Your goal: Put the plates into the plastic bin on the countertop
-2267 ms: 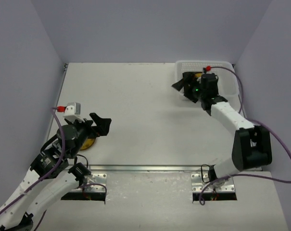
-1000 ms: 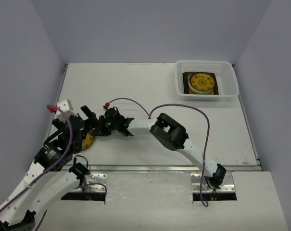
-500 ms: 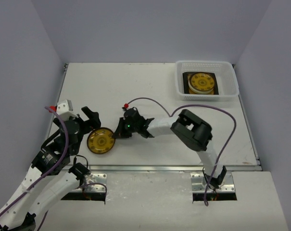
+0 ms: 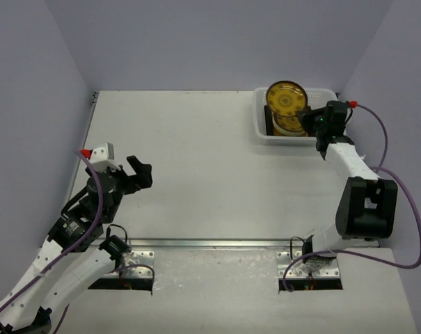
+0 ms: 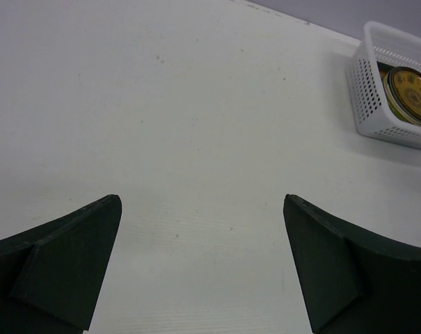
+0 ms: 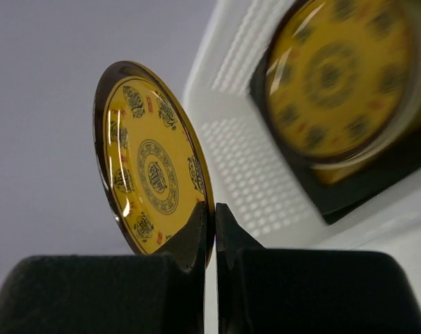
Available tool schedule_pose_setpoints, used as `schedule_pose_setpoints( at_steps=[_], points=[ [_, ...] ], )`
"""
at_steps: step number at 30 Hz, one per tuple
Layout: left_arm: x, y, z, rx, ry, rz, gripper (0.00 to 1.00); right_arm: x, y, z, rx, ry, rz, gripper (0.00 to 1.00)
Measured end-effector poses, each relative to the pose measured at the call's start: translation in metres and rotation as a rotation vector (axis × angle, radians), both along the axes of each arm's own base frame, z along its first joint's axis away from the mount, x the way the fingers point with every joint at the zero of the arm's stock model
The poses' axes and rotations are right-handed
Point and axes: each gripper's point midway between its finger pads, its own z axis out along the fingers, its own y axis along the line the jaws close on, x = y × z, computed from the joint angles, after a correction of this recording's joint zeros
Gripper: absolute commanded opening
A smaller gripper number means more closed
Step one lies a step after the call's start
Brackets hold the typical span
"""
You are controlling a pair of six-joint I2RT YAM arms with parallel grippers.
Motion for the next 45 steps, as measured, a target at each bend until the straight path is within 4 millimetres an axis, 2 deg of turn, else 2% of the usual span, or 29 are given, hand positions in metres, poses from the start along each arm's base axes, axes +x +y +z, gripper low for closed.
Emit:
schedule_pose_setpoints(
  at_steps=[2,4,7,10,11,13,14,15,19,22,27,32,34,37,39,42,45],
  points=[
    [0.000,-0.001,0.001,-0.002,-0.002,-0.008,1.00,-0.004,-0.050,-0.018,0.028,0.071,-0.158,0.00],
    [0.000,-0.003,0.001,-0.005,-0.006,-0.014,1.00,-0.010,-0.077,-0.038,0.050,0.141,-0.257,0.00],
    [0.000,-0.004,0.002,-0.009,-0.010,-0.020,1.00,-0.014,-0.088,-0.062,0.074,0.226,-0.308,0.00],
    [-0.001,-0.004,0.003,-0.015,-0.016,-0.026,1.00,-0.003,-0.092,-0.071,0.076,0.268,-0.315,0.02],
    [-0.001,-0.005,0.004,-0.017,-0.019,-0.029,1.00,0.001,-0.093,-0.072,0.072,0.280,-0.311,0.13],
    [-0.001,-0.005,0.005,-0.021,-0.025,-0.032,1.00,0.016,-0.095,-0.067,0.067,0.276,-0.296,0.45],
    [-0.002,-0.005,0.006,-0.022,-0.027,-0.033,1.00,0.022,-0.095,-0.064,0.064,0.266,-0.286,0.83],
    [-0.002,-0.005,0.006,-0.022,-0.028,-0.034,1.00,0.026,-0.094,-0.062,0.060,0.258,-0.276,0.98],
    [-0.002,-0.006,0.005,-0.020,-0.027,-0.040,1.00,0.028,-0.090,-0.056,0.057,0.246,-0.239,0.99],
    [-0.002,-0.006,0.005,-0.018,-0.025,-0.042,1.00,0.022,-0.083,-0.055,0.058,0.237,-0.205,0.99],
    [0.002,-0.008,-0.001,0.001,0.002,-0.039,1.00,-0.015,-0.066,-0.047,0.035,0.218,-0.135,0.99],
    [0.012,-0.006,-0.017,0.039,0.068,0.008,1.00,-0.051,-0.043,-0.011,-0.128,0.114,0.048,0.99],
    [0.017,-0.001,-0.024,0.054,0.097,0.039,1.00,-0.068,-0.029,0.003,-0.260,0.091,0.151,0.99],
    [0.024,0.011,-0.032,0.069,0.134,0.098,1.00,-0.100,0.008,0.032,-0.482,0.008,0.330,0.99],
    [0.027,0.019,-0.036,0.076,0.151,0.131,1.00,-0.126,0.025,0.046,-0.586,-0.050,0.420,0.99],
    [0.028,0.025,-0.039,0.085,0.165,0.157,1.00,-0.170,0.026,0.053,-0.710,-0.102,0.463,0.99],
    [0.026,0.029,-0.030,0.079,0.133,0.172,1.00,-0.208,0.020,0.038,-0.788,-0.101,0.467,0.99]
  ],
)
